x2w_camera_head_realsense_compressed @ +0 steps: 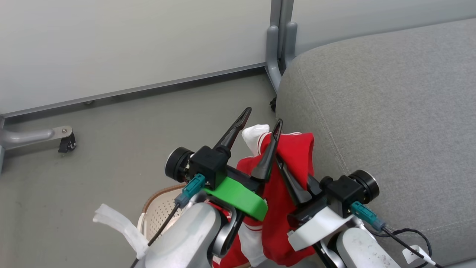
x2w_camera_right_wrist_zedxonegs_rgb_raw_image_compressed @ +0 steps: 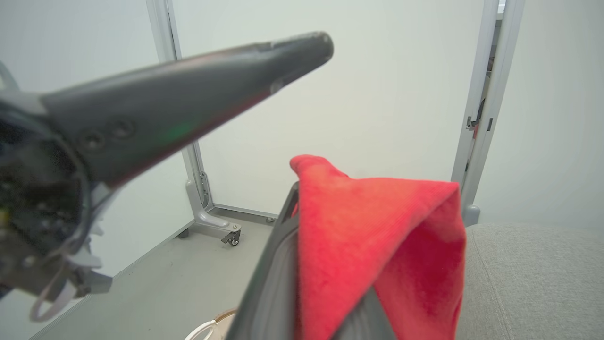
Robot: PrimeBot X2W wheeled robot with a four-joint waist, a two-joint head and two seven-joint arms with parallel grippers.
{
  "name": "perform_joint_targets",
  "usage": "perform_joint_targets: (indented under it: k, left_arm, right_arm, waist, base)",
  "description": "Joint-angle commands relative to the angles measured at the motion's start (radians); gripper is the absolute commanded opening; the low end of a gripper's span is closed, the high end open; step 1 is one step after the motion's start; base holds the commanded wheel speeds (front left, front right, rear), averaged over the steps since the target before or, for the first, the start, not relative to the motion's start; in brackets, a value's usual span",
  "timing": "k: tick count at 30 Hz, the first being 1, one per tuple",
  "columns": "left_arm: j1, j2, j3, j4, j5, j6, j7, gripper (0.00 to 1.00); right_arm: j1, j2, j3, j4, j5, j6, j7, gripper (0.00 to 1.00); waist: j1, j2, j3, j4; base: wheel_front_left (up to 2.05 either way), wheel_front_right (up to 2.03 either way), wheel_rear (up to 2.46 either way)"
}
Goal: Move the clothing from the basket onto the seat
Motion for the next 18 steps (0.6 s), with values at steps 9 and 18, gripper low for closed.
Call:
perform_joint_targets:
  k: [9,18]
  left_arm:
    - [0.019,0.003,0.01,0.011,0.007,-0.007,-0.002,1.0]
    - [0.045,0.048,0.044,0.02,0.086,-0.02,-0.002,1.0]
  right_arm:
    - [-0.005,-0.009,-0.044,-0.04,0.005,0.0,-0.003,0.0]
    - [-0.043,-0.013,-0.149,-0.155,-0.014,0.0,-0.003,0.0]
  waist:
    - [0.0,0.0,0.042,-0.036]
    - [0.0,0.0,0.173,-0.168]
  base:
    - [0.0,0.0,0.0]
    - [0.0,0.0,0.0]
